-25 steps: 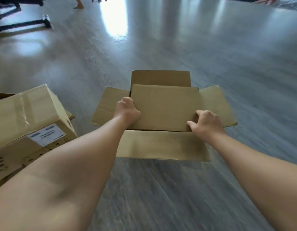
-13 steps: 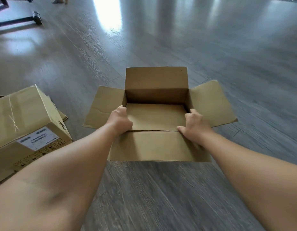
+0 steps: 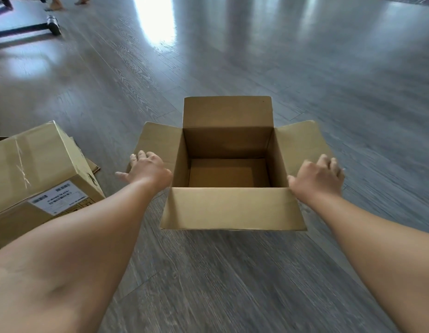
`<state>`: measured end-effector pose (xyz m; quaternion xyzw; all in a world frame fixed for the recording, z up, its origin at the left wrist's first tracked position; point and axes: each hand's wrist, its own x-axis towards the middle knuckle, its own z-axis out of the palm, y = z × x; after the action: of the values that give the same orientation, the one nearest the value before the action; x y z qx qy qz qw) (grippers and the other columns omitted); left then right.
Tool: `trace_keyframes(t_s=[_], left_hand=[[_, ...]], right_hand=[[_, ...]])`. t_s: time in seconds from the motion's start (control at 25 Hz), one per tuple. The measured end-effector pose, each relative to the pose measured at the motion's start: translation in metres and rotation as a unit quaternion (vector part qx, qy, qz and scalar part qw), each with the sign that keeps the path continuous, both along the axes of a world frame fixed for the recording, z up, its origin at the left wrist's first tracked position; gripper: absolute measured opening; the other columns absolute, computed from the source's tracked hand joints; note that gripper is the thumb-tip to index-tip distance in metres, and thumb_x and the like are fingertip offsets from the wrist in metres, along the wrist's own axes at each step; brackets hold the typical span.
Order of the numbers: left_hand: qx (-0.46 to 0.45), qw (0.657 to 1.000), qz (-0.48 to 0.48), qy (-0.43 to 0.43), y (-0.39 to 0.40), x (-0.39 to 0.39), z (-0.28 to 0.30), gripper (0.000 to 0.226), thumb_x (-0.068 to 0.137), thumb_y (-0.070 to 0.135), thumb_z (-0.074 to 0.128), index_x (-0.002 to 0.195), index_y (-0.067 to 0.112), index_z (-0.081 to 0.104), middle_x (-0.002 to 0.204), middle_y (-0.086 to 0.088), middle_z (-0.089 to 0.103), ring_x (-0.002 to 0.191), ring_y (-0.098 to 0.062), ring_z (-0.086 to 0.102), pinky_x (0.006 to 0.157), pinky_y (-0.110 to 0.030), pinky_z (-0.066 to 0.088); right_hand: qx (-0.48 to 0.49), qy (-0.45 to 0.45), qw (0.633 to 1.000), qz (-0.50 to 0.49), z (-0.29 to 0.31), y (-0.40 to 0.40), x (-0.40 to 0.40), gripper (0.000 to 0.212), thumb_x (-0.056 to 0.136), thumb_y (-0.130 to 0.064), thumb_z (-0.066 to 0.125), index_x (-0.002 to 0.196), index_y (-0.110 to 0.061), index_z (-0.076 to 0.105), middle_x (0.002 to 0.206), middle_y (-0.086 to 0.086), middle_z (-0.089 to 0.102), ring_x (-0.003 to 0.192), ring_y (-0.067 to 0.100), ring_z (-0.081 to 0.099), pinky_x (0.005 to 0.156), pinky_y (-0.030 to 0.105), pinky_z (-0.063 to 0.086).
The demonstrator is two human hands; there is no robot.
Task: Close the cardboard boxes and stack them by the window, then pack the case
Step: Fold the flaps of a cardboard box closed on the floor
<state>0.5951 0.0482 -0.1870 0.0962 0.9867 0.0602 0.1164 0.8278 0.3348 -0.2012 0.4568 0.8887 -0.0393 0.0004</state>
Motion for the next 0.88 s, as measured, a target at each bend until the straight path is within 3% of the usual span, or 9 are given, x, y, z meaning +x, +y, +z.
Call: trace_keyframes(t_s=[0.08, 0.16, 0.24, 0.36, 0.48, 0.6, 0.76, 0.8, 0.88], left_hand=[[0.009, 1.000, 0.021, 0.002, -0.004, 0.002, 0.003, 0.071, 0.087, 0.025, 0.051, 0.151, 0.004, 0.030, 0.162, -0.013, 0.021, 0.152, -0.032, 0.013, 0.112, -0.068, 0.022], [0.014, 0.999, 0.033, 0.024, -0.008, 0.004, 0.009, 0.066, 0.085, 0.026, 0.052, 0.144, 0.002, 0.039, 0.157, -0.017, 0.032, 0.146, -0.033, 0.027, 0.111, -0.061, 0.028], [0.018, 0.997, 0.023, 0.066, -0.010, 0.007, 0.017, 0.051, 0.082, 0.027, 0.052, 0.127, 0.002, 0.053, 0.142, -0.018, 0.047, 0.133, -0.033, 0.044, 0.106, -0.055, 0.035], [0.067, 0.988, -0.005, 0.141, -0.009, 0.017, 0.034, 0.023, 0.077, 0.021, 0.049, 0.096, 0.008, 0.053, 0.116, -0.015, 0.059, 0.109, -0.034, 0.057, 0.095, -0.047, 0.042], [0.155, 0.962, -0.037, 0.221, -0.004, 0.029, 0.045, 0.011, 0.076, 0.010, 0.049, 0.087, 0.009, 0.051, 0.101, -0.015, 0.063, 0.083, -0.032, 0.056, 0.079, -0.038, 0.045], [0.234, 0.938, -0.069, 0.246, 0.002, 0.038, 0.048, 0.028, 0.080, 0.005, 0.053, 0.105, 0.003, 0.064, 0.114, -0.013, 0.067, 0.094, -0.037, 0.064, 0.077, -0.036, 0.048], [0.283, 0.908, -0.238, 0.196, 0.003, 0.052, 0.039, 0.044, 0.088, 0.011, 0.059, 0.131, 0.001, 0.059, 0.139, -0.012, 0.058, 0.120, -0.032, 0.060, 0.101, -0.038, 0.050], [0.280, 0.907, -0.265, 0.167, 0.002, 0.055, 0.034, 0.049, 0.091, 0.016, 0.057, 0.138, 0.003, 0.054, 0.144, -0.011, 0.054, 0.126, -0.029, 0.057, 0.105, -0.039, 0.048], [0.283, 0.911, -0.277, 0.116, -0.001, 0.059, 0.022, 0.056, 0.094, 0.025, 0.052, 0.147, 0.009, 0.045, 0.149, -0.008, 0.050, 0.130, -0.025, 0.054, 0.107, -0.042, 0.047]], right_hand=[[-0.017, 0.015, 0.997, -0.069, -0.001, 0.002, 0.010, 0.066, 0.089, -0.054, 0.060, 0.133, -0.005, 0.053, 0.158, 0.034, 0.020, 0.145, 0.053, 0.019, 0.116, 0.062, 0.020], [-0.037, 0.042, 0.992, -0.117, 0.001, 0.000, 0.016, 0.072, 0.089, -0.053, 0.060, 0.136, 0.000, 0.047, 0.150, 0.036, 0.032, 0.135, 0.054, 0.035, 0.110, 0.058, 0.032], [-0.024, 0.084, 0.989, -0.117, 0.007, -0.005, 0.018, 0.064, 0.090, -0.048, 0.061, 0.129, 0.003, 0.053, 0.135, 0.033, 0.046, 0.122, 0.050, 0.047, 0.100, 0.053, 0.041], [0.047, 0.149, 0.986, -0.066, 0.023, -0.015, 0.016, 0.053, 0.090, -0.036, 0.061, 0.120, 0.007, 0.058, 0.135, 0.032, 0.049, 0.119, 0.047, 0.048, 0.100, 0.049, 0.041], [0.108, 0.203, 0.972, 0.056, 0.038, -0.031, 0.009, 0.050, 0.087, -0.023, 0.063, 0.125, 0.009, 0.057, 0.140, 0.031, 0.050, 0.119, 0.046, 0.051, 0.099, 0.050, 0.044], [0.098, 0.206, 0.958, 0.176, 0.039, -0.054, 0.001, 0.059, 0.087, -0.018, 0.064, 0.140, 0.005, 0.050, 0.145, 0.026, 0.049, 0.122, 0.044, 0.056, 0.100, 0.052, 0.044], [0.011, 0.205, 0.949, 0.240, 0.028, -0.061, 0.012, 0.075, 0.093, -0.018, 0.059, 0.158, -0.012, 0.022, 0.151, 0.022, 0.045, 0.111, 0.040, 0.065, 0.092, 0.051, 0.055], [-0.007, 0.210, 0.944, 0.255, 0.026, -0.059, 0.015, 0.078, 0.094, -0.019, 0.057, 0.160, -0.018, 0.015, 0.146, 0.019, 0.051, 0.101, 0.035, 0.069, 0.085, 0.049, 0.058], [-0.055, 0.208, 0.936, 0.279, 0.019, -0.052, 0.019, 0.080, 0.096, -0.022, 0.052, 0.161, -0.028, 0.005, 0.116, 0.008, 0.068, 0.079, 0.024, 0.069, 0.073, 0.044, 0.058]])
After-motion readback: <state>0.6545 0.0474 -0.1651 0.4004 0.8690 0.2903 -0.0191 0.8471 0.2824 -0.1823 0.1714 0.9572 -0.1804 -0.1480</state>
